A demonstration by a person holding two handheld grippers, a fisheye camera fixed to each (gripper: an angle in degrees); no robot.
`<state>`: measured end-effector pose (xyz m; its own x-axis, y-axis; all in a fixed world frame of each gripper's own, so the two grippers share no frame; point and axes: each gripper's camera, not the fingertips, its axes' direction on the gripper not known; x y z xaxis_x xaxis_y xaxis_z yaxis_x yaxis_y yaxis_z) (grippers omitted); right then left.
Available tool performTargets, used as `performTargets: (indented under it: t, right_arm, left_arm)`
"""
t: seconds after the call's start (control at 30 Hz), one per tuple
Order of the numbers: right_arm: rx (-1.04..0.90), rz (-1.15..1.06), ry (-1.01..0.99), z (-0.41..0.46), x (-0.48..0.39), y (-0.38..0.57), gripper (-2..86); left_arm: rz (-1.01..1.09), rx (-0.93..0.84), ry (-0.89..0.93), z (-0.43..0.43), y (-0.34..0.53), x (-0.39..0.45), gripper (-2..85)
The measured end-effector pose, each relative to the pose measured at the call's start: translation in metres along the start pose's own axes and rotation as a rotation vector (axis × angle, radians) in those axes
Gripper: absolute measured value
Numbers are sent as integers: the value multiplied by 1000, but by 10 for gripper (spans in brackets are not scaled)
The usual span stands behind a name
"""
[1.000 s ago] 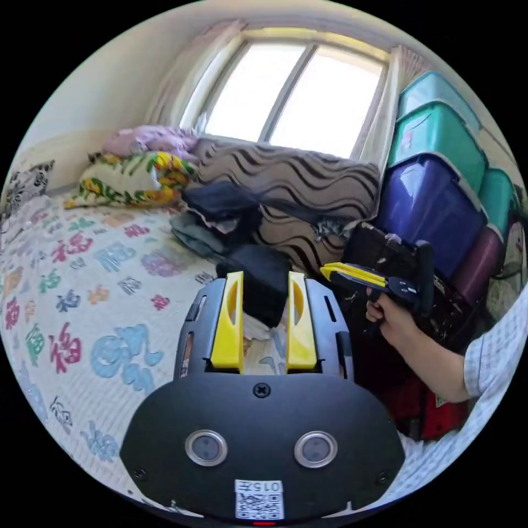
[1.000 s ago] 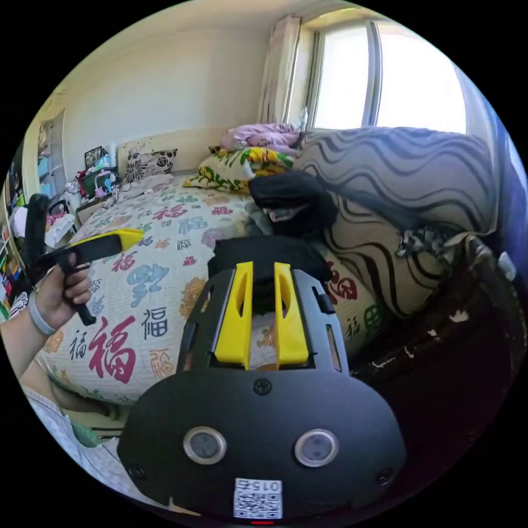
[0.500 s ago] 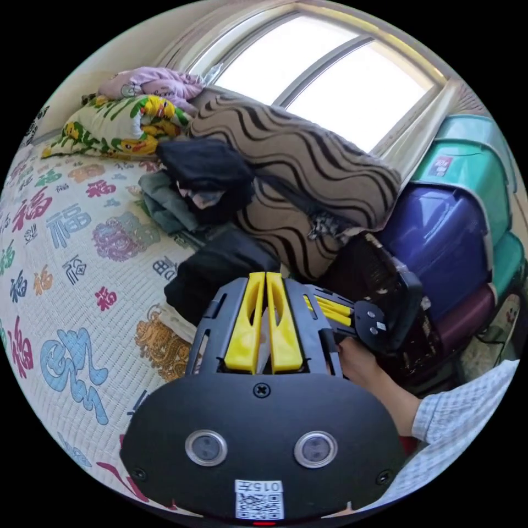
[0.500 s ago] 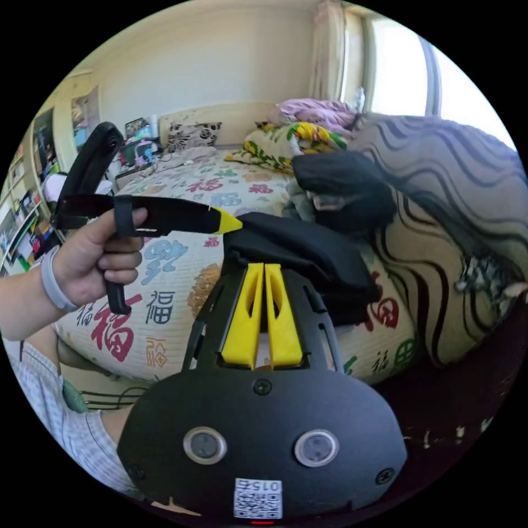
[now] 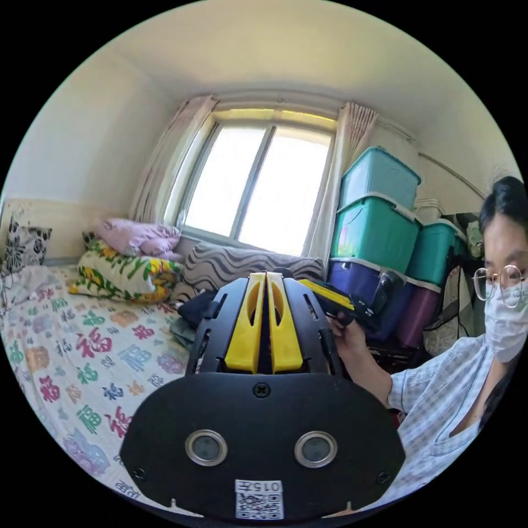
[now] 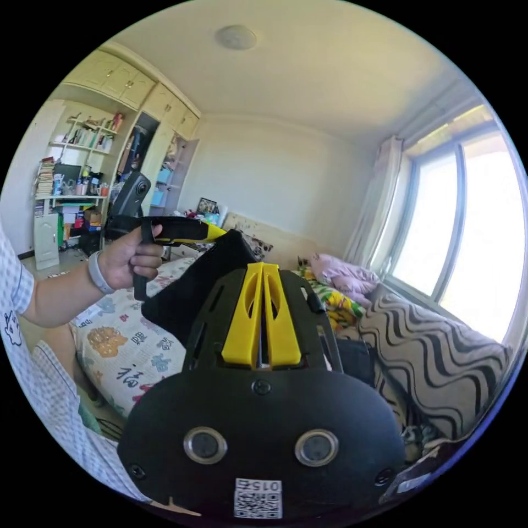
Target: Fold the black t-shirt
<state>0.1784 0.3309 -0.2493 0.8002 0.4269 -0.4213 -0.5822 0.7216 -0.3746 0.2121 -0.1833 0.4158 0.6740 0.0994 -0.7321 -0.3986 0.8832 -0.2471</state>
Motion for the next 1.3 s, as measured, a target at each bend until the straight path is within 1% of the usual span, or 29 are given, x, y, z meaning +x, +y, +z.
performTargets:
  t: [0.1, 0.13, 0.17, 0.27, 0.33, 0.4, 0.43, 0.47, 0.5, 0.53, 0.57, 0.6, 0.63, 0.67, 0.7, 0.77, 0.8, 0.87, 0.97, 1.03, 1.07, 1.13, 1.17, 1.23, 1.3]
  right_arm:
    - [34, -24, -98, 3, -10, -32, -10]
    - [60, -13, -161, 1, -14, -39, -10]
    - [87, 13, -249, -1, -17, -44, -10]
    - [148, 36, -399, -7, -23, -48, -10]
    - [143, 12, -410, -1, -28, -52, -10]
    - [98, -2, -383, 20, -29, -57, -10]
    - [45, 3, -356, 45, -28, -58, -10]
    - [-46, 13, -273, 78, -27, -57, -10]
    - [-111, 9, -231, 99, -26, -54, -10]
    - [-247, 27, -186, 142, -22, -44, -10]
    - [-376, 73, -226, 180, -16, -25, -10]
    - [-453, 88, -280, 196, -14, -15, -10]
    - [-544, 111, -375, 215, -12, 6, -10]
    - [-560, 104, -419, 220, -15, 27, -10]
    - [-572, 91, -426, 222, -17, 39, -10]
    - [-695, 72, -438, 234, -26, 92, -10]
    - [-739, 94, -445, 239, -27, 106, -10]
    - [-903, 205, -530, 257, -32, 154, -10]
    - [-990, 297, -572, 271, -39, 186, -10]
    - [-1010, 359, -597, 279, -38, 193, -10]
    - [-1008, 405, -614, 284, -35, 195, -10]
    - [-1003, 453, -631, 292, -28, 194, -10]
    - [-1000, 468, -639, 297, -23, 192, -10]
    - [-983, 474, -644, 304, -14, 186, -9]
    - [-959, 464, -639, 308, -3, 179, -8]
  left_arm:
    - [-21, 47, -37, -61, -6, 8, -8]
    - [-32, 56, -36, -74, -5, 11, -8]
    - [1, 72, -55, -98, -2, 21, -8]
    - [81, 70, -153, -140, 8, 44, -8]
    - [85, 43, -199, -150, 13, 41, -7]
    - [5, -6, -296, -146, 28, 6, -5]
    - [-28, -29, -340, -143, 34, -7, -5]
    - [-103, -88, -447, -135, 52, -39, -3]
    - [-195, -150, -555, -130, 78, -71, 0]
    - [-255, -184, -602, -129, 94, -86, 3]
    - [-379, -250, -648, -131, 127, -110, 7]
    - [-442, -270, -623, -139, 162, -120, 15]
    - [-460, -264, -597, -144, 179, -120, 19]
    - [-516, -271, -564, -153, 213, -120, 33]
    - [-583, -319, -548, -157, 246, -117, 49]
    - [-689, -399, -520, -158, 293, -111, 74]
    - [-753, -430, -481, -153, 319, -105, 86]
    - [-791, -497, -436, -136, 346, -96, 107]
    - [-789, -573, -482, -95, 359, -90, 128]
    - [-853, -532, -508, -76, 364, -99, 129]
    - [-925, -496, -484, -64, 369, -111, 119]
    - [-1009, -476, -468, -50, 374, -129, 72]
    - [-1061, -461, -459, -44, 374, -137, 13]
    - [-1009, -420, -427, -45, 355, -140, 0]
    - [-887, -352, -457, -70, 316, -133, -6]
